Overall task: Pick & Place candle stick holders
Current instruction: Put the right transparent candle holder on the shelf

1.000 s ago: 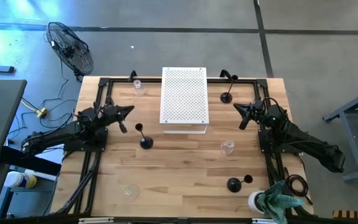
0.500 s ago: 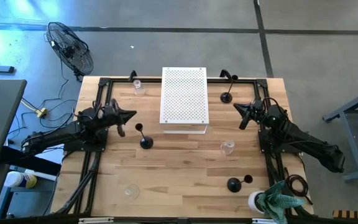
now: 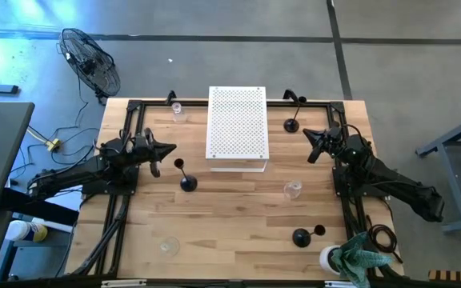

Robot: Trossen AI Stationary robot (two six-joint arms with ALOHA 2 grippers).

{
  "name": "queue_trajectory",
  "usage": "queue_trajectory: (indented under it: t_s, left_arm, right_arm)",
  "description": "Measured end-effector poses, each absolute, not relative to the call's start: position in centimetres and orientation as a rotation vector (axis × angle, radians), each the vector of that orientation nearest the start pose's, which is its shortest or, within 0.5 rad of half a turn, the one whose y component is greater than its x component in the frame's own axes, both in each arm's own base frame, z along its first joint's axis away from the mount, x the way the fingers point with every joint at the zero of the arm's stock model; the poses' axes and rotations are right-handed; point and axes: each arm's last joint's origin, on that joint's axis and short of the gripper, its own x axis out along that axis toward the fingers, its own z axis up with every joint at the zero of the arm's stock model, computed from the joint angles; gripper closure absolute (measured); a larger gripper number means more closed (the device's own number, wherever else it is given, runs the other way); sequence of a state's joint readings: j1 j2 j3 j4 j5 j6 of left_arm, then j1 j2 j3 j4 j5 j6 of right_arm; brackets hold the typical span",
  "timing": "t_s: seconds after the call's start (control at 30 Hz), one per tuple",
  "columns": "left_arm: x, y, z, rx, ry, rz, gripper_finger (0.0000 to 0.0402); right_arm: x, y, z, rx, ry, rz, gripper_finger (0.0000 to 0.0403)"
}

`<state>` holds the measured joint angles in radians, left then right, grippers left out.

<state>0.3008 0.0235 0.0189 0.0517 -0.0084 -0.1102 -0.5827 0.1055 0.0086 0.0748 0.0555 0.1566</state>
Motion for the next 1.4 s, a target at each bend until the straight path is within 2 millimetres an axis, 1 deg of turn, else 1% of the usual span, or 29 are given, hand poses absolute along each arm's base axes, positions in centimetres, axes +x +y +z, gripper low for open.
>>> queue_trajectory:
  t_s: [0.07,0.17,0.2,0.37,0.43,0.53,0.6,0.7,0.83,0.9,0.97,1.13,1.3,1.4]
  left_arm:
    - [9.4,2.9,17.3,-0.106,-0.061,0.284,0.0401]
    - [9.4,2.8,17.3,-0.12,-0.061,0.25,0.0401]
    - [9.4,2.8,17.3,-0.13,-0.062,0.249,0.0401]
    - [9.4,2.8,17.3,-0.117,-0.062,0.275,0.0401]
    - [9.4,2.9,17.3,-0.098,-0.061,0.293,0.0401]
    - [9.3,3.0,17.3,-0.073,-0.059,0.328,0.0401]
    - [9.3,3.0,17.3,-0.058,-0.058,0.349,0.0401]
    - [9.3,3.1,17.4,-0.044,-0.065,0.387,0.0401]
    - [9.2,3.3,17.4,-0.041,-0.067,0.449,0.0401]
    - [9.2,3.3,17.4,-0.041,-0.067,0.467,0.0401]
    - [9.2,3.4,17.4,-0.041,-0.063,0.467,0.0401]
    - [9.2,3.4,17.3,-0.027,-0.053,0.467,0.0401]
    - [9.2,3.3,17.3,-0.028,-0.053,0.467,0.0401]
    - [9.2,3.3,17.3,-0.027,-0.053,0.467,0.0401]
  right_arm:
    - [8.6,-5.8,16.9,0.165,-0.068,-0.631,0.0402]
    - [8.6,-5.7,17.2,0.269,-0.129,-0.587,0.0402]
    - [8.6,-5.7,17.4,0.28,-0.154,-0.584,0.0402]
    - [8.5,-5.7,18.2,0.235,-0.236,-0.575,0.0402]
    - [8.5,-5.5,18.9,0.241,-0.297,-0.526,0.0402]
    - [8.5,-4.9,20.6,0.216,-0.306,-0.361,0.0402]
    - [8.5,-4.5,21.7,0.193,-0.293,-0.34,0.0403]
    - [8.7,-4.3,22.4,0.185,-0.153,-0.418,0.0403]
    - [9.3,-3.7,23.6,0.235,-0.001,-0.431,0.0403]
    - [9.8,-3.3,23.7,0.273,0.089,-0.419,0.0403]
    - [10.5,-2.9,24.3,0.3,0.151,-0.408,0.0403]
    - [12.5,-1.8,25.0,0.33,0.32,-0.408,0.0403]
    - [14.4,-0.3,25.8,0.345,0.504,-0.4,0.0402]
    - [15.2,0.6,26.4,0.393,0.63,-0.422,0.0395]
